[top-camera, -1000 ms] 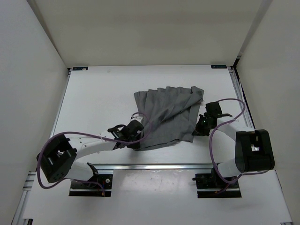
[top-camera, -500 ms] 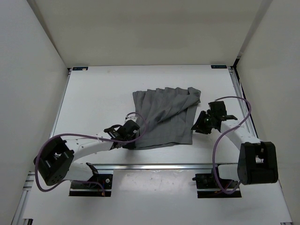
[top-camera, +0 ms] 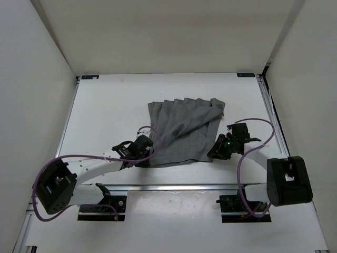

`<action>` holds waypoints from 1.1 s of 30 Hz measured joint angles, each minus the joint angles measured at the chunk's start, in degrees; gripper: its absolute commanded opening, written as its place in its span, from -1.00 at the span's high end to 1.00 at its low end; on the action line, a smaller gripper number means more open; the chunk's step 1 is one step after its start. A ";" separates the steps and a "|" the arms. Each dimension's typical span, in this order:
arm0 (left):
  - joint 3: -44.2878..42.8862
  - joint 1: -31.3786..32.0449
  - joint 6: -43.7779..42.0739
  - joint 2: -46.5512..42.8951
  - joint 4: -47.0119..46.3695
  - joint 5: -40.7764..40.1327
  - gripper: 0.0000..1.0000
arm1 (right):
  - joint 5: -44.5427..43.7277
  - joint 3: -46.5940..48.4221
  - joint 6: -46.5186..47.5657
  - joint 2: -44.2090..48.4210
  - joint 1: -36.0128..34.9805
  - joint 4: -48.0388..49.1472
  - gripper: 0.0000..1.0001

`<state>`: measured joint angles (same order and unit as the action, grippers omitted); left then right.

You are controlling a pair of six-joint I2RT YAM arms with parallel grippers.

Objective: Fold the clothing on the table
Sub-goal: Flatten the skirt out

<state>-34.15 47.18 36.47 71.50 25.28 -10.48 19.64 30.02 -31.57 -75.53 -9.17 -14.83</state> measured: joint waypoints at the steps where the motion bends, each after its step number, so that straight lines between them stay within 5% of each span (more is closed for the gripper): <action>1: 0.07 -0.09 0.00 0.00 -0.02 0.02 0.48 | 1.01 -0.55 -0.42 -0.17 0.09 1.27 0.41; 2: 0.09 -0.09 0.00 0.00 -0.02 0.00 0.49 | 1.79 -0.87 -0.52 -0.44 0.07 2.27 0.75; 4: 0.22 -0.09 0.07 0.00 -0.09 0.00 0.50 | 2.64 -1.31 -0.96 -1.88 -0.39 3.52 0.99; 19: 0.61 -4.07 -2.43 -0.92 1.66 -1.14 0.52 | -11.89 0.74 -0.33 4.02 0.26 -9.29 1.00; 26: 0.61 -5.09 -2.10 -5.77 0.81 1.25 -0.39 | -12.33 1.22 -0.09 3.65 -0.04 -9.70 1.00; 33: 1.49 -12.04 -1.40 -11.52 -4.17 5.29 -0.41 | -12.22 1.20 0.24 3.82 0.07 -9.73 1.00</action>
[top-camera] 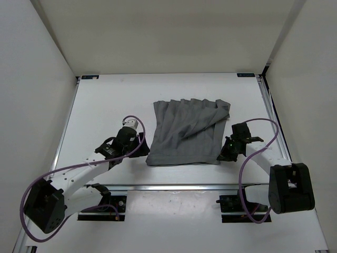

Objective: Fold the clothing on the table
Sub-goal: Flatten the skirt out

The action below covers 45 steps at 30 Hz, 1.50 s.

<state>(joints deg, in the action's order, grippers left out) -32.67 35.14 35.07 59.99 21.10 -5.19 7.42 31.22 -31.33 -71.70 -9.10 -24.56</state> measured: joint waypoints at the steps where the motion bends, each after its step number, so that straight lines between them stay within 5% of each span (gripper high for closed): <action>1: 0.37 -0.17 0.13 0.66 -0.63 0.72 -0.41 | -0.02 0.02 0.02 0.00 -0.04 0.00 1.00; 17: 6.19 3.39 4.48 10.86 -13.46 6.93 -0.27 | -0.24 0.15 0.24 0.02 -0.35 -0.44 1.00; 19: 6.60 4.24 5.07 12.11 -16.50 6.91 0.01 | -0.22 0.15 0.24 0.02 -0.35 -0.46 0.99; 21: 7.21 4.83 5.22 14.08 -20.11 7.28 0.75 | -0.22 0.15 0.24 0.09 -0.35 -0.57 1.00; 23: 7.80 4.85 6.01 16.04 -23.74 8.35 1.00 | -0.02 0.15 0.24 0.31 -0.35 -0.76 1.00; 45: -14.73 -3.30 -6.62 10.14 -2.03 8.79 1.00 | 3.80 14.84 4.57 6.01 2.51 -4.46 1.00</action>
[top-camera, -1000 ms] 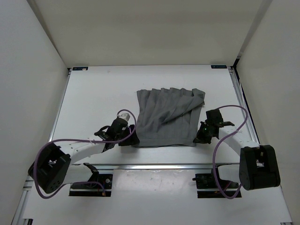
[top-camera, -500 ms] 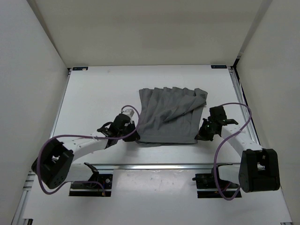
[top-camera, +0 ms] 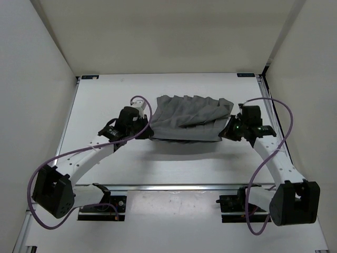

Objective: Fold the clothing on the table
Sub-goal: Flatten the skirt out

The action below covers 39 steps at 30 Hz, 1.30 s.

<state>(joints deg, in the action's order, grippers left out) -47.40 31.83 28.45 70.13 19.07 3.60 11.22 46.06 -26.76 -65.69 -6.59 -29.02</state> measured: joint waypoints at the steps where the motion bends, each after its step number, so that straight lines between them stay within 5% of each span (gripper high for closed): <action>1: -2.43 -0.68 -0.59 0.28 1.40 0.11 1.00 | -0.15 1.20 0.42 1.11 -0.31 0.02 0.99; 6: -15.87 -3.28 -2.86 -1.05 4.59 1.14 1.00 | -4.74 9.92 4.07 9.20 -4.02 0.57 0.99; 13: -17.59 -3.74 -0.02 -19.98 7.80 4.22 1.00 | -13.35 13.90 8.02 25.42 -17.16 -1.27 1.00; 21: -19.43 -20.92 5.27 -32.17 10.03 27.12 1.00 | -12.57 17.51 7.72 34.62 -28.22 1.97 1.00; 28: -12.74 -16.68 3.06 -21.66 9.75 18.56 1.00 | -19.67 14.08 8.85 23.85 -25.49 2.08 1.00; 33: -11.69 -13.44 0.17 -1.66 9.03 15.45 1.00 | -4.50 9.42 7.50 9.18 -6.62 5.18 1.00; 39: -36.96 -12.96 -4.50 18.51 16.35 12.04 1.00 | -3.76 19.69 9.86 -2.95 -3.17 3.45 0.99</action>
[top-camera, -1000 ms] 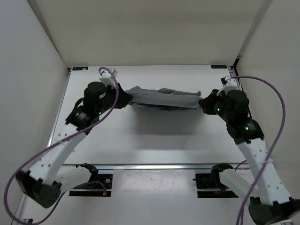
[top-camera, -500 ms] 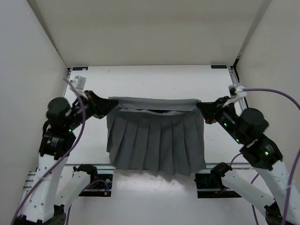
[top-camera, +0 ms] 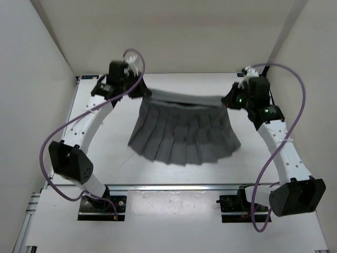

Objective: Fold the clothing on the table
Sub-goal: Flatten the skirt out, then fold the skirt

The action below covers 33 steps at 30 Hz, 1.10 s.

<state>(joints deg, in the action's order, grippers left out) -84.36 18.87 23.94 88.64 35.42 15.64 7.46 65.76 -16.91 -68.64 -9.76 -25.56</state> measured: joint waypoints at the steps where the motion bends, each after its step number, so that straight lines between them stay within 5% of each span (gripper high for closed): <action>1: -6.80 -0.24 -0.70 2.36 1.18 -0.46 1.00 | -0.83 4.15 0.63 -1.25 0.07 0.42 1.00; 4: -20.92 -0.61 -2.40 4.98 1.68 -1.25 1.00 | -2.29 14.69 2.19 -2.45 0.11 2.54 1.00; 6: -21.79 -0.48 -3.06 2.45 0.48 -1.36 1.00 | -2.54 17.55 2.82 -1.29 -0.07 4.55 0.99; 9: -11.34 0.13 -3.17 -5.84 -3.04 -1.70 1.00 | -2.80 14.14 3.41 2.91 -1.38 6.62 0.98; 14: 18.62 3.37 -0.87 -19.89 -8.92 -4.09 1.00 | -1.14 -7.45 0.74 12.33 -3.04 5.16 1.00; 18: 43.85 6.91 4.33 -28.55 -10.12 -4.39 1.00 | 2.12 -27.52 -5.99 19.17 -6.10 -3.58 1.00; 21: 55.98 9.44 9.01 -38.38 -7.30 -3.32 1.00 | 1.27 -33.46 -14.45 28.50 -14.43 -13.55 1.00; 26: 61.05 6.56 13.14 -56.57 -1.44 -2.67 1.00 | -6.73 -23.76 -25.81 33.48 -31.06 -23.76 1.00; 33: 56.06 0.31 12.57 -56.76 1.88 3.13 1.00 | 1.18 -25.29 -28.98 31.34 -20.31 -23.91 1.00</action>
<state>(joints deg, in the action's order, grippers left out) -28.29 19.18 36.51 31.88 37.30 18.76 8.64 40.47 -45.89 -37.30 -30.06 -49.47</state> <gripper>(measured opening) 0.200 0.014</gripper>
